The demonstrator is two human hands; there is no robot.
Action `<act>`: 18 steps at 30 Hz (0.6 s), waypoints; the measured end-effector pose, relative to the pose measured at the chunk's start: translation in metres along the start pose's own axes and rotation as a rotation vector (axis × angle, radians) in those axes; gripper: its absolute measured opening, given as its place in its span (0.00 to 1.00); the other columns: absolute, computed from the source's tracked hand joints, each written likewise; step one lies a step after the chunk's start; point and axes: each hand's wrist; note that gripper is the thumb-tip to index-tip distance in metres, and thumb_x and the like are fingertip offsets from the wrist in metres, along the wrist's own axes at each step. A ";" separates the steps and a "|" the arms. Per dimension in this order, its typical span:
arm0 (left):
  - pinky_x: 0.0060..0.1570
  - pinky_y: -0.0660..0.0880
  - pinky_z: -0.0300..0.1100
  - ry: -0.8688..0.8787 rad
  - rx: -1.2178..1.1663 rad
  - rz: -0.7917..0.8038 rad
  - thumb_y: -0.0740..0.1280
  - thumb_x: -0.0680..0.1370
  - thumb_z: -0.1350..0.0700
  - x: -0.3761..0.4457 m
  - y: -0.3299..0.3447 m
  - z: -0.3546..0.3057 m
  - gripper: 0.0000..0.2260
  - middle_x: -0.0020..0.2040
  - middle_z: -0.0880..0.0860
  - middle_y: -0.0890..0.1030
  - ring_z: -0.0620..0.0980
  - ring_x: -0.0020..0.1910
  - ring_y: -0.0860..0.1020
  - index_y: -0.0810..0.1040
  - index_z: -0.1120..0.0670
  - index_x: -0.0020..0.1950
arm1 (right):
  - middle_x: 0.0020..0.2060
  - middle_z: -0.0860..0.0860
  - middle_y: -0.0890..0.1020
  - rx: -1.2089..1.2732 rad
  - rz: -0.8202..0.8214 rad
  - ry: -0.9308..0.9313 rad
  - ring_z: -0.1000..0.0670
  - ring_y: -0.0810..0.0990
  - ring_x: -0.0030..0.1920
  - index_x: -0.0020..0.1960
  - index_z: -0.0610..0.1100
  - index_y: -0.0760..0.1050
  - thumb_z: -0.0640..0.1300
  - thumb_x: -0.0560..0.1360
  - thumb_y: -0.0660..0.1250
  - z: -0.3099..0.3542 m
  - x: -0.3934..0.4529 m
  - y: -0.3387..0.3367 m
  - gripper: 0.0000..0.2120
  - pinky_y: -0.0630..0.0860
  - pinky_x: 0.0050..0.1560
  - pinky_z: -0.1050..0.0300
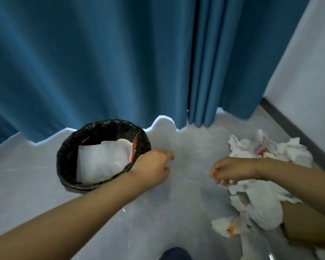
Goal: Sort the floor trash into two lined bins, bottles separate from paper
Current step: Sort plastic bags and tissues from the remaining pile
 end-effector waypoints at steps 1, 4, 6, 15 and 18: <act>0.61 0.71 0.45 0.013 0.050 0.096 0.61 0.77 0.54 0.014 0.006 -0.010 0.17 0.65 0.51 0.74 0.52 0.63 0.72 0.71 0.50 0.66 | 0.45 0.49 0.79 -0.017 -0.004 0.011 0.51 0.78 0.43 0.55 0.42 0.76 0.42 0.77 0.61 -0.014 0.005 0.000 0.09 0.74 0.42 0.60; 0.61 0.71 0.46 0.029 0.132 0.239 0.61 0.77 0.53 0.049 0.025 -0.031 0.16 0.65 0.54 0.73 0.55 0.63 0.72 0.71 0.51 0.66 | 0.52 0.43 0.82 -0.134 0.001 0.027 0.41 0.80 0.54 0.52 0.40 0.78 0.43 0.75 0.63 -0.053 0.020 0.007 0.10 0.77 0.53 0.48; 0.61 0.70 0.46 0.117 0.146 0.279 0.61 0.78 0.54 0.067 0.053 -0.052 0.18 0.66 0.55 0.71 0.55 0.64 0.70 0.69 0.52 0.68 | 0.54 0.42 0.81 -0.212 0.064 0.087 0.41 0.79 0.56 0.56 0.40 0.78 0.46 0.75 0.64 -0.084 0.021 0.015 0.13 0.76 0.57 0.47; 0.74 0.51 0.50 0.594 0.033 0.349 0.65 0.75 0.43 0.040 0.226 -0.123 0.35 0.78 0.50 0.46 0.50 0.76 0.49 0.50 0.43 0.77 | 0.59 0.45 0.75 -0.264 0.001 0.156 0.48 0.75 0.52 0.61 0.43 0.71 0.49 0.74 0.67 -0.189 0.008 0.090 0.18 0.68 0.48 0.60; 0.70 0.61 0.52 0.657 0.051 0.338 0.66 0.73 0.40 0.036 0.258 -0.126 0.35 0.77 0.52 0.58 0.53 0.74 0.61 0.54 0.44 0.76 | 0.60 0.47 0.69 -0.147 -0.264 0.196 0.46 0.74 0.57 0.66 0.46 0.64 0.55 0.72 0.67 -0.212 0.011 0.130 0.27 0.71 0.50 0.56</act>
Point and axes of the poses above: each hand's wrist, its own x-axis towards the middle knuckle, its own y-axis out of the palm, z = x × y
